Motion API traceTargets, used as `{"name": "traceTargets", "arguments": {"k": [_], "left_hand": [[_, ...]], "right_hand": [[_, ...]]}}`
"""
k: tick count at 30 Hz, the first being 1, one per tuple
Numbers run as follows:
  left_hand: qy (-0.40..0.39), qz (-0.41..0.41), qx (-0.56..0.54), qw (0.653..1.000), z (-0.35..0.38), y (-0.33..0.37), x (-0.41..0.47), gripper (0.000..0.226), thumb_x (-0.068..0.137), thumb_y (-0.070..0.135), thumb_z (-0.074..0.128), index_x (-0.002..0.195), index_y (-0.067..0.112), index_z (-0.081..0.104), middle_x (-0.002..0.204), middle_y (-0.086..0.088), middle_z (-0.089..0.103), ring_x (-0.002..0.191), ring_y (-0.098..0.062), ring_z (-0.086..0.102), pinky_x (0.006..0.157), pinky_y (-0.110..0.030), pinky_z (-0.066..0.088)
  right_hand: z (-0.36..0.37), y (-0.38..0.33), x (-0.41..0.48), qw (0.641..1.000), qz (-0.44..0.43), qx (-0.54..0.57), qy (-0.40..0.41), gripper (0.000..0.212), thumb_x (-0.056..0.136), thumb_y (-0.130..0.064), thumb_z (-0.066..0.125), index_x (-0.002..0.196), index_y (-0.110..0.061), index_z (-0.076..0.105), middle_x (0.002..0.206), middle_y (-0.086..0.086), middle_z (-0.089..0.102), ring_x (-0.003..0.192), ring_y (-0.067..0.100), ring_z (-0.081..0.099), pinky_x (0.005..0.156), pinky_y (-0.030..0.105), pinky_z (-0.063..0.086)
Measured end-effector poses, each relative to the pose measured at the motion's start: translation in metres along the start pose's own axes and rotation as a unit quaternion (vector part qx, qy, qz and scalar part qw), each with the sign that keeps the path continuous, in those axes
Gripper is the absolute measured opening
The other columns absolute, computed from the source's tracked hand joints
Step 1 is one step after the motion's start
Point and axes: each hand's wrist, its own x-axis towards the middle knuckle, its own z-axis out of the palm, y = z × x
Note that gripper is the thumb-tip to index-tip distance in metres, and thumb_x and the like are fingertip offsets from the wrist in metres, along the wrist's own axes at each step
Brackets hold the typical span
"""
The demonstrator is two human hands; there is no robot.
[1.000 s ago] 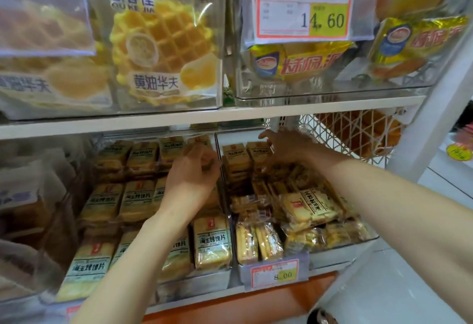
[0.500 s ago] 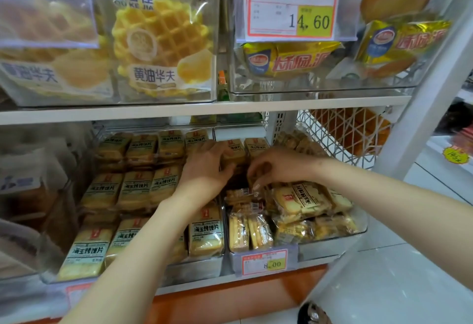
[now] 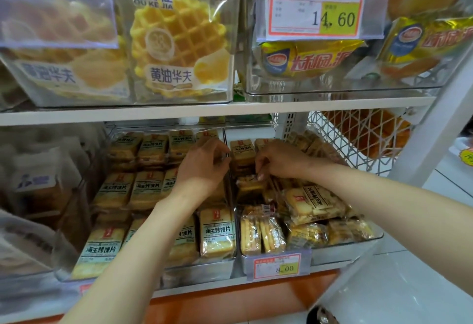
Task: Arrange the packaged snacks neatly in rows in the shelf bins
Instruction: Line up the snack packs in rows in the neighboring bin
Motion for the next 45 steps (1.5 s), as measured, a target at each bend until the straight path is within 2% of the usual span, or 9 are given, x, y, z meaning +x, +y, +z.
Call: {"name": "traceTargets", "arguments": {"k": [8,12,15,18,23,28,32,36,45], "left_hand": [[-0.083,-0.008,-0.117,0.99,0.0,0.019,-0.003,0.056,0.077,0.031,0.073,0.126,0.024,0.047,0.122,0.011,0.054,0.114,-0.007,0.05,0.092,-0.021,0.039],[-0.118,-0.016,-0.106,0.987,0.007,0.028,-0.006,0.049,0.079,0.027,0.071,0.123,0.02,0.052,0.116,0.002,0.062,0.108,-0.015,0.058,0.092,-0.028,0.047],[-0.102,-0.042,-0.2,0.974,0.004,0.033,-0.006,0.032,0.081,0.023,0.07,0.11,0.016,0.058,0.1,0.005,0.064,0.094,-0.011,0.062,0.081,-0.022,0.051],[-0.084,-0.083,-0.26,0.958,0.003,0.031,-0.004,0.022,0.084,0.024,0.066,0.104,0.018,0.06,0.099,0.002,0.067,0.088,-0.01,0.064,0.078,-0.023,0.054],[-0.074,-0.13,-0.315,0.937,0.006,0.032,0.0,0.033,0.086,0.026,0.062,0.112,0.006,0.06,0.094,-0.001,0.066,0.081,-0.009,0.065,0.061,-0.013,0.054],[-0.078,-0.131,-0.264,0.952,0.005,0.03,0.0,0.032,0.09,0.032,0.056,0.11,0.008,0.062,0.086,0.002,0.067,0.077,-0.009,0.064,0.068,-0.019,0.055],[-0.007,-0.086,-0.059,0.995,0.001,0.019,0.001,0.036,0.091,0.041,0.051,0.115,0.014,0.055,0.103,0.004,0.061,0.091,-0.012,0.057,0.079,-0.027,0.047],[0.049,-0.056,-0.057,0.996,-0.003,0.014,-0.001,0.024,0.092,0.026,0.054,0.113,0.014,0.056,0.108,-0.001,0.062,0.089,-0.012,0.058,0.076,-0.024,0.045],[0.06,-0.028,-0.058,0.996,-0.004,0.011,-0.001,0.016,0.092,0.016,0.053,0.106,0.011,0.06,0.111,-0.004,0.061,0.084,-0.009,0.055,0.073,-0.019,0.04]], "right_hand": [[-0.059,-0.005,-0.032,0.968,0.046,0.234,0.074,0.008,0.08,-0.014,0.07,0.075,-0.019,0.067,0.075,-0.011,0.063,0.077,0.003,0.055,0.069,0.016,0.038],[-0.059,-0.004,-0.041,0.952,0.058,0.288,0.083,0.011,0.081,-0.011,0.069,0.072,-0.018,0.067,0.068,-0.004,0.067,0.07,0.005,0.06,0.078,0.024,0.044],[-0.056,-0.003,-0.046,0.944,0.037,0.306,0.12,0.006,0.083,-0.016,0.068,0.085,-0.022,0.066,0.085,-0.001,0.069,0.079,0.011,0.064,0.086,0.03,0.049],[-0.054,-0.003,-0.051,0.964,-0.007,0.25,0.095,0.047,0.076,-0.031,0.073,0.118,-0.031,0.055,0.115,-0.012,0.059,0.103,0.01,0.058,0.096,0.031,0.045],[-0.034,-0.002,-0.048,0.988,-0.079,-0.067,0.114,0.092,0.062,-0.049,0.08,0.138,-0.024,0.035,0.137,-0.003,0.037,0.125,0.013,0.036,0.101,0.028,0.03],[-0.027,-0.001,-0.04,0.982,-0.092,-0.096,0.133,0.083,0.066,-0.051,0.075,0.134,-0.021,0.037,0.131,-0.002,0.037,0.119,0.014,0.038,0.09,0.023,0.026],[-0.024,0.004,-0.028,0.999,-0.036,-0.013,-0.01,0.077,0.07,-0.047,0.075,0.135,-0.025,0.04,0.126,-0.006,0.043,0.116,0.012,0.042,0.094,0.029,0.037],[-0.008,0.01,-0.012,0.993,-0.026,0.004,-0.113,0.063,0.073,-0.042,0.074,0.127,-0.025,0.048,0.115,-0.01,0.048,0.11,0.013,0.05,0.092,0.028,0.045],[0.001,0.018,-0.005,0.997,-0.029,0.055,-0.055,0.074,0.072,-0.045,0.075,0.136,-0.03,0.04,0.127,-0.007,0.05,0.115,0.012,0.046,0.092,0.027,0.038]]}}
